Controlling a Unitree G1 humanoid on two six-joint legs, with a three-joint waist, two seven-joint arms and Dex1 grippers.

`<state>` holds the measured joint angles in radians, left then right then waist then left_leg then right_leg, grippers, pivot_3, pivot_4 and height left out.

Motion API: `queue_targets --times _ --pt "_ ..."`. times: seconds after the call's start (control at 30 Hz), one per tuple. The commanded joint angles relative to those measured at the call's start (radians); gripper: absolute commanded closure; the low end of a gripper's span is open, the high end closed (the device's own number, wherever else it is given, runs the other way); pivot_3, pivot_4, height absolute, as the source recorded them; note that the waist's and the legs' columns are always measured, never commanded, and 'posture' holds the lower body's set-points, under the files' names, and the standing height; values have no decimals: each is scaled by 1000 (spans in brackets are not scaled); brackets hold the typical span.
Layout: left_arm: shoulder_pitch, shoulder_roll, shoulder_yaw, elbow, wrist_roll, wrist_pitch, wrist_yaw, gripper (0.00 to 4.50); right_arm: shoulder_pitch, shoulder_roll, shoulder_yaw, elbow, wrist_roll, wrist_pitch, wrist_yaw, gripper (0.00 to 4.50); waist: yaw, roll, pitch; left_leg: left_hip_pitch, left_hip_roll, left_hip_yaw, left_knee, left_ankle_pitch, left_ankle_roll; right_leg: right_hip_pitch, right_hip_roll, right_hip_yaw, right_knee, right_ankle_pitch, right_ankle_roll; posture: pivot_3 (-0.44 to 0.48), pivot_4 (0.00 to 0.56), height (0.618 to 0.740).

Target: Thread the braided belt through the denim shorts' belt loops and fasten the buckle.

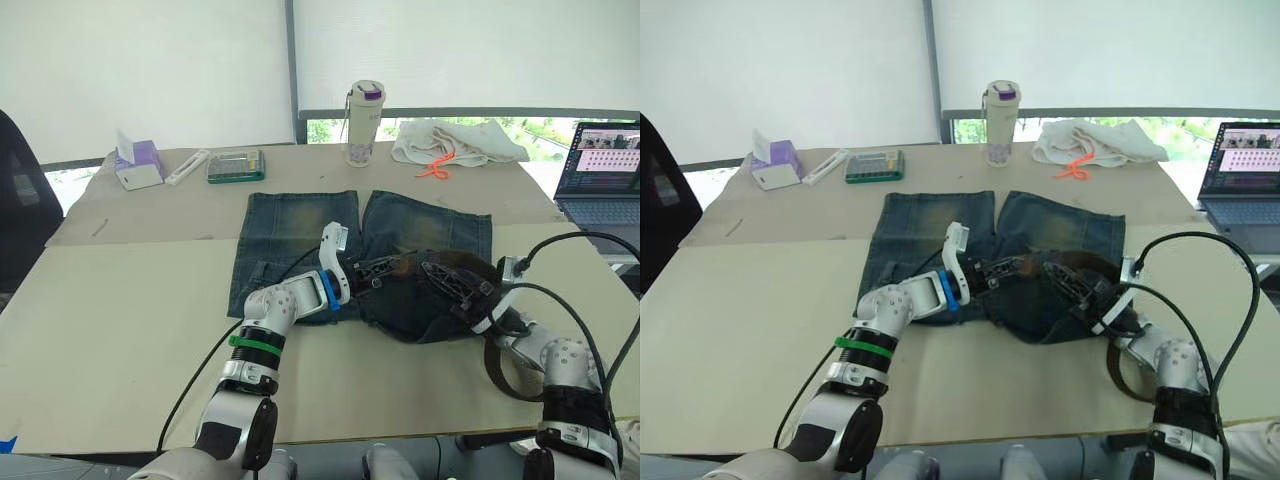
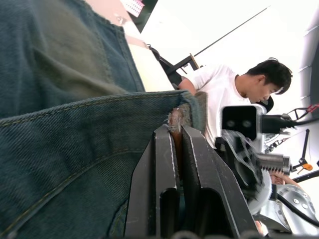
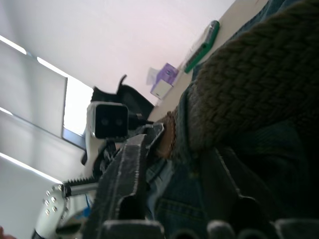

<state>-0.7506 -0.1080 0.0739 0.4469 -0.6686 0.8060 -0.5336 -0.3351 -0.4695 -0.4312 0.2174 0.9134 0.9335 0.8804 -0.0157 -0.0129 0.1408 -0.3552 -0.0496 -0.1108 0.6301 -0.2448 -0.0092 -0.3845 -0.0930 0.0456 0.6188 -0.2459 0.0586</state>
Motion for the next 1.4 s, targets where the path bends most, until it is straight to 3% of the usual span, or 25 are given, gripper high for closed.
queue_targets --times 0.03,0.1,0.23,0.37,0.5,0.6,0.77,1.0,1.4 --pt "-7 -11 -8 -37 23 -43 -5 4500 54 -82 13 -159 -30 -69 61 1301 2 0 0 0 -1 0 0 0 0 0 -1 0 0 0 1 0 150 740" --pt "1 18 -37 -60 54 -56 -18 4500 76 -109 -4 -222 -12 -68 64 709 2 0 0 0 -1 0 0 0 0 0 -1 0 0 0 1 0 150 740" --pt "28 93 -83 -142 91 -50 -59 4500 109 -153 -14 -402 21 -61 34 709 -2 0 0 0 0 0 -1 0 0 0 0 0 -1 0 1 0 150 740" --pt "49 136 -95 -186 97 -31 -78 4500 93 -77 109 -562 20 -42 -97 709 -9 -1 -1 1 2 0 -2 0 0 0 1 0 -1 0 2 0 150 740" --pt "52 150 -123 -177 135 -44 -77 4500 117 16 332 -525 -202 -171 -167 709 4 -2 -2 1 2 0 -1 1 -1 0 1 -1 -1 -1 3 0 150 740" --pt "56 159 -120 -187 148 -45 -66 4500 122 26 403 -464 -319 -248 -200 709 11 -2 -2 -1 -3 -1 -1 2 -3 -1 -3 -1 -2 0 2 0 150 740" --pt "91 202 -79 -236 145 -28 -42 4500 110 72 386 -374 -366 -323 -241 709 6 -3 -2 -1 -3 -1 -1 2 -3 -1 -4 0 -3 1 3 0 150 740" --pt "160 330 12 -397 99 40 -32 4500 131 76 358 -362 -358 -330 -243 709 -6 -2 -2 0 1 -1 -3 2 -3 -2 0 0 -2 2 2 0 150 740" --pt "243 543 152 -504 -5 89 -121 4500 118 33 319 -256 -402 -382 -236 709 -2 -2 -2 1 0 -1 -3 2 -3 -2 0 0 -2 2 2 0 150 740"
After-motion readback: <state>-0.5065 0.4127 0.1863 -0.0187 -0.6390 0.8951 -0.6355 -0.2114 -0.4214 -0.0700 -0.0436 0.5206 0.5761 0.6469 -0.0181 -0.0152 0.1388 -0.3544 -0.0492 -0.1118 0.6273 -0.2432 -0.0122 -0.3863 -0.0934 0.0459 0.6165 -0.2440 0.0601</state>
